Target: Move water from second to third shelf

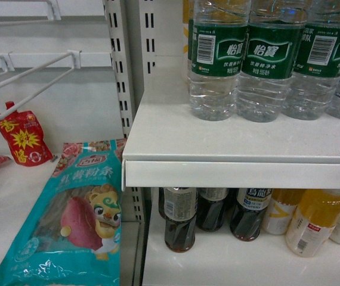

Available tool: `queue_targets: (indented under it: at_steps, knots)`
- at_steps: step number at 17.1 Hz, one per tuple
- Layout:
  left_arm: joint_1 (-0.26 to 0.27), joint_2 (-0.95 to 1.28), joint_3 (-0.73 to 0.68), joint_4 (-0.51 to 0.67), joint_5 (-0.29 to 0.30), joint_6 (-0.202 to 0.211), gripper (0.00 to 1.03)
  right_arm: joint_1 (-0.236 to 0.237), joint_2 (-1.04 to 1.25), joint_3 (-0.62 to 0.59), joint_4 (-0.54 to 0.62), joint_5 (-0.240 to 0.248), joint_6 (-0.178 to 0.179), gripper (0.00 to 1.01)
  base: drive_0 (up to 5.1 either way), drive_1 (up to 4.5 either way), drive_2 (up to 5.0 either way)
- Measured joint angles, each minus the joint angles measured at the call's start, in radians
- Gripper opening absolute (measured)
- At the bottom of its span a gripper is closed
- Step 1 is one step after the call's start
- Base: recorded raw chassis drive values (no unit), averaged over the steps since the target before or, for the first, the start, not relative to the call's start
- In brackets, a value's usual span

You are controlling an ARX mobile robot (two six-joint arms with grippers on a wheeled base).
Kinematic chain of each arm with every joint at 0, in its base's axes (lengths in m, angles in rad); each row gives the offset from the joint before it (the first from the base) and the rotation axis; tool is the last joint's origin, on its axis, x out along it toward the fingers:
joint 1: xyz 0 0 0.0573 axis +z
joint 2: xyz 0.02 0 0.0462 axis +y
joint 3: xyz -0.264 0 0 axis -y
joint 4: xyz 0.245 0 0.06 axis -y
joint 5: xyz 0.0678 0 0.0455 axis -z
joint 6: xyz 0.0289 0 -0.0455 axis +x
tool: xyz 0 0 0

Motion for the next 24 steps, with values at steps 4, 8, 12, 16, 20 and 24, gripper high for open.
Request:
queue_targets:
  at_steps: [4, 8, 12, 16, 20, 24]
  knots:
    - [0.000, 0.000, 0.000, 0.000, 0.002, 0.000, 0.98, 0.000, 0.000, 0.000, 0.000, 0.003, 0.000, 0.41, 0.0, 0.00, 0.0]
    - [0.000, 0.000, 0.000, 0.000, 0.002, 0.000, 0.98, 0.000, 0.000, 0.000, 0.000, 0.003, 0.000, 0.41, 0.0, 0.00, 0.0]
    - [0.000, 0.000, 0.000, 0.000, 0.003, 0.000, 0.98, 0.086, 0.156, 0.033, 0.131, 0.037, -0.063, 0.41, 0.0, 0.00, 0.0]
    - [0.000, 0.000, 0.000, 0.000, 0.002, 0.000, 0.98, 0.112, 0.430, 0.103, 0.285, 0.077, -0.085, 0.41, 0.0, 0.00, 0.0]
    - [0.000, 0.000, 0.000, 0.000, 0.003, 0.000, 0.98, 0.085, 0.603, 0.158, 0.346, 0.074, -0.092, 0.41, 0.0, 0.00, 0.0]
    - [0.000, 0.000, 0.000, 0.000, 0.003, 0.000, 0.98, 0.078, 0.709, 0.177, 0.396, 0.093, -0.095, 0.41, 0.0, 0.00, 0.0]
